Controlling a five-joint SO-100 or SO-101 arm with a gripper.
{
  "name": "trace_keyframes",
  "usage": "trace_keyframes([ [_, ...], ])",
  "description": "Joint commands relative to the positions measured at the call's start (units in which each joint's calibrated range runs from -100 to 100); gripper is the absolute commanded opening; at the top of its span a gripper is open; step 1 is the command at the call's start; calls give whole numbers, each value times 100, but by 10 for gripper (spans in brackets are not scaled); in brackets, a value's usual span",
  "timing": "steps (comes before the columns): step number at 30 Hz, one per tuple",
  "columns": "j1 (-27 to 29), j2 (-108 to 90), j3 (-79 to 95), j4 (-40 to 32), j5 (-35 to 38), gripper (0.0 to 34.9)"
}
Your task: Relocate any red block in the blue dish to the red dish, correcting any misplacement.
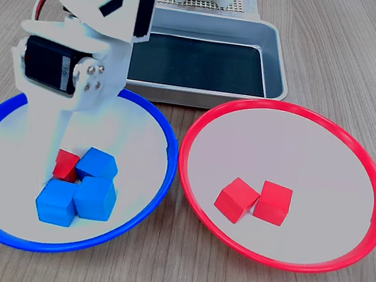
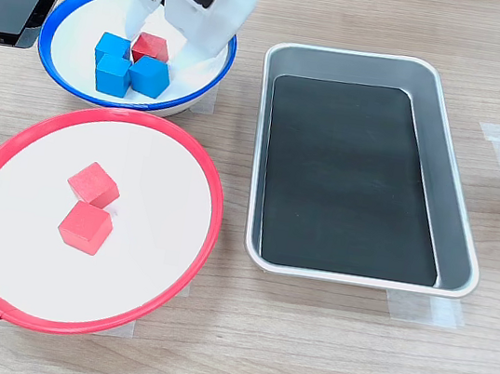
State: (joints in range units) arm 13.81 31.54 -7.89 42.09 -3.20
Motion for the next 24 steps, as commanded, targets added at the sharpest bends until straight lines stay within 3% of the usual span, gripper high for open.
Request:
trace_keyframes([
  [1,102,-293,184,-309,-10,113],
  [10,27,-532,485,-540,-88,83],
  [16,92,-617,485,-655,-156,4],
  [24,149,-1350,448,-432,-88,4],
])
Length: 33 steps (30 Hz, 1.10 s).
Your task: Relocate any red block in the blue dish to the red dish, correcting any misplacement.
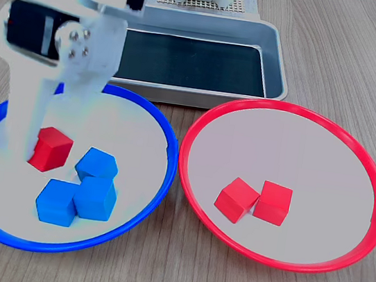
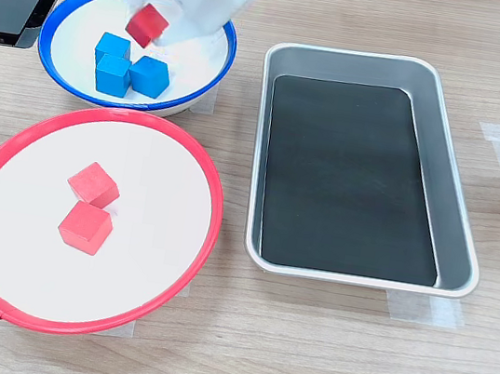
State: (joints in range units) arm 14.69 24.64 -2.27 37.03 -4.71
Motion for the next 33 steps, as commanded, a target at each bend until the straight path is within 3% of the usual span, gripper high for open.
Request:
trace_keyframes([
  [1,51,-805,-115,106,88,4],
  [6,-250,-1632,104,197,274,4],
  [12,-1436,-2152,641,255,669,3],
  [19,-2434,-2255,1078,247,952,3],
  [24,-2584,-2110,1506,189,1133,3],
  [33,-2500,-1828,2352,-793,1377,3],
])
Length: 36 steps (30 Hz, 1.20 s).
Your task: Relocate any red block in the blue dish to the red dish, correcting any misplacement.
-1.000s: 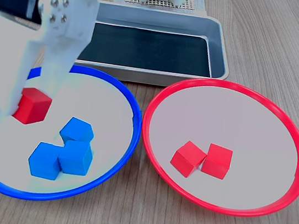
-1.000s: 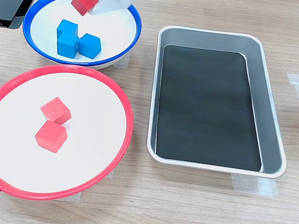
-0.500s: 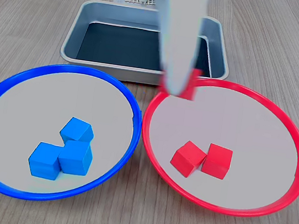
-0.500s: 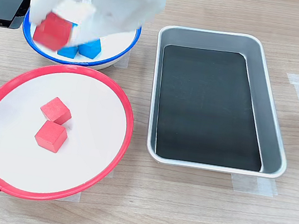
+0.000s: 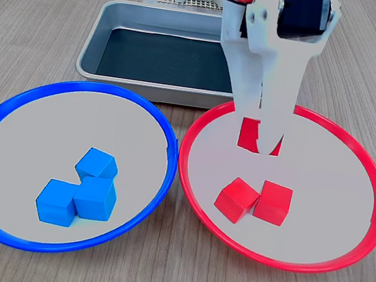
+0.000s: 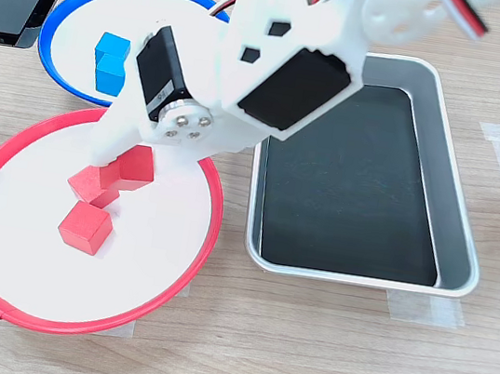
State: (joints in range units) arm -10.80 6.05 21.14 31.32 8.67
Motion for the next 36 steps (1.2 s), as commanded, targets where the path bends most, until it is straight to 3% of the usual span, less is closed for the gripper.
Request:
trace_keyframes([
  [1,30,64,11,-239,29,3],
  [13,-167,90,339,-289,-24,8],
  [18,-177,132,348,-272,-20,53],
  [21,-167,158,312,-272,-44,102],
  [26,-167,192,193,-256,-54,135],
  [33,-83,-30,84,-223,-34,103],
  [36,68,-371,-16,-346,-73,53],
])
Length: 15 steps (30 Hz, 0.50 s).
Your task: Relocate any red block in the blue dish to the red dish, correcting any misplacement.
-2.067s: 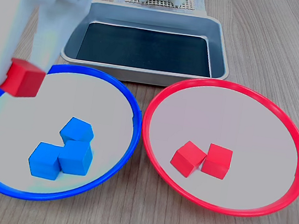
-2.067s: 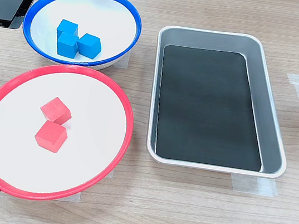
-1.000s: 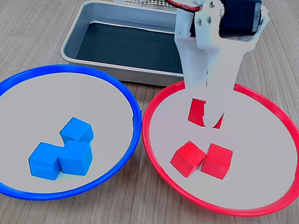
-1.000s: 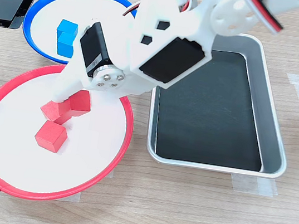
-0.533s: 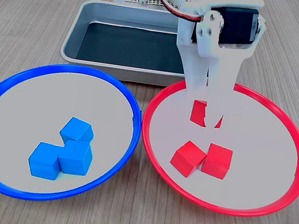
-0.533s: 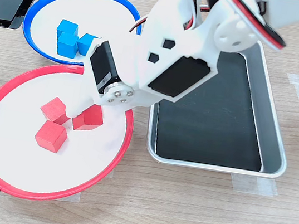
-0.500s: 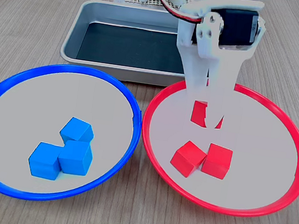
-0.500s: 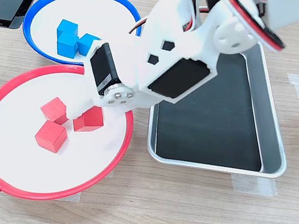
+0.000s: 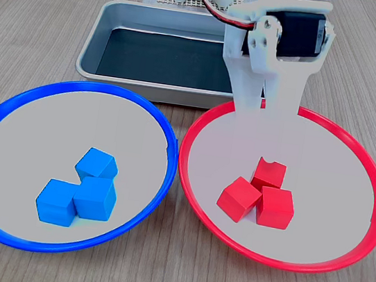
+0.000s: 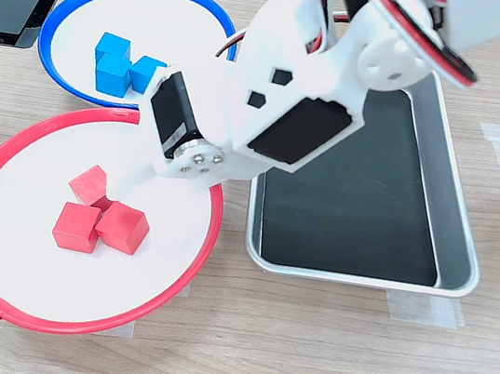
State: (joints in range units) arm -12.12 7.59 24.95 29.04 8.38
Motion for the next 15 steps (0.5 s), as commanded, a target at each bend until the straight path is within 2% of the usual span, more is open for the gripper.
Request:
trace_keyframes([
  [1,248,-618,-406,-151,-63,42],
  [4,492,-1224,-270,-432,-147,4],
  [9,803,-2025,258,-820,-322,4],
  [15,1048,-3543,1988,-861,-508,4],
])
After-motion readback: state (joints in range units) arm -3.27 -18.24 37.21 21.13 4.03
